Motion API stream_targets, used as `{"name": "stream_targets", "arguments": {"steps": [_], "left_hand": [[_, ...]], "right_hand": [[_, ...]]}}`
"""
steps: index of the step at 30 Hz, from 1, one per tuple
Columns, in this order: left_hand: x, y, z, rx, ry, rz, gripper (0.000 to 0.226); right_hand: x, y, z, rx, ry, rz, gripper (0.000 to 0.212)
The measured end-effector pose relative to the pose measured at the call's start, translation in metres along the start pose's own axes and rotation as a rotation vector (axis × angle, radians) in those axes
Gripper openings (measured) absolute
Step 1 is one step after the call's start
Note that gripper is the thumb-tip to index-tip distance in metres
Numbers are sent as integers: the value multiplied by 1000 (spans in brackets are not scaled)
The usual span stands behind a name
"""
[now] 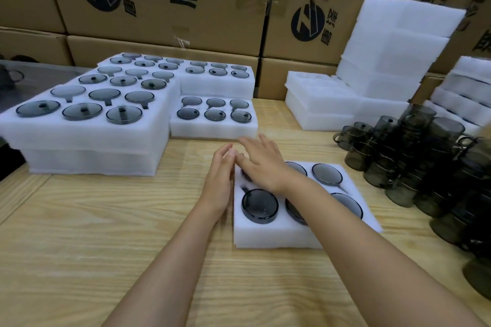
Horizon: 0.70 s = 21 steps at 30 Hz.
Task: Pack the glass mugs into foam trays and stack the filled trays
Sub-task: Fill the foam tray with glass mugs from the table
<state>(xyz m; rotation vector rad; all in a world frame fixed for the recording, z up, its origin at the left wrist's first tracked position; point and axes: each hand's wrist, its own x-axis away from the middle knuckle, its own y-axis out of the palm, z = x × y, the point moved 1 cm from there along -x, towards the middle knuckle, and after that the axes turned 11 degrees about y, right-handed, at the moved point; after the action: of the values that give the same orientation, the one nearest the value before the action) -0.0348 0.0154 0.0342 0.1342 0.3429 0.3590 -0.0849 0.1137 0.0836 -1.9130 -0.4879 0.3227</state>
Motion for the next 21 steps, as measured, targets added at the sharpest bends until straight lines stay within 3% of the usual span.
{"name": "stream_targets", "arguments": {"steps": [3, 5, 7, 9, 13, 16, 19, 21], "left_hand": [[6, -2, 3, 7, 26, -126, 70], [11, -1, 5, -133, 104, -244, 86], [12, -2, 7, -282, 155, -358, 99], [10, -4, 8, -441, 157, -494, 109], [7, -8, 15, -633, 19, -651, 114], [7, -10, 14, -697, -9, -666, 110], [13, -13, 8, -583, 73, -537, 105], [13, -19, 8, -536, 87, -409, 108]], "right_hand": [[36, -17, 26, 36, 69, 352, 51], [68, -26, 57, 116, 276, 581, 49], [95, -26, 85, 39, 527, 628, 49], [109, -17, 98, -164, 658, 627, 46], [110, -1, 91, -228, 615, 806, 46], [107, 1, 93, -269, 604, 856, 49], [106, 4, 97, -352, 591, 871, 49], [105, 7, 100, -586, 558, 859, 43]]}}
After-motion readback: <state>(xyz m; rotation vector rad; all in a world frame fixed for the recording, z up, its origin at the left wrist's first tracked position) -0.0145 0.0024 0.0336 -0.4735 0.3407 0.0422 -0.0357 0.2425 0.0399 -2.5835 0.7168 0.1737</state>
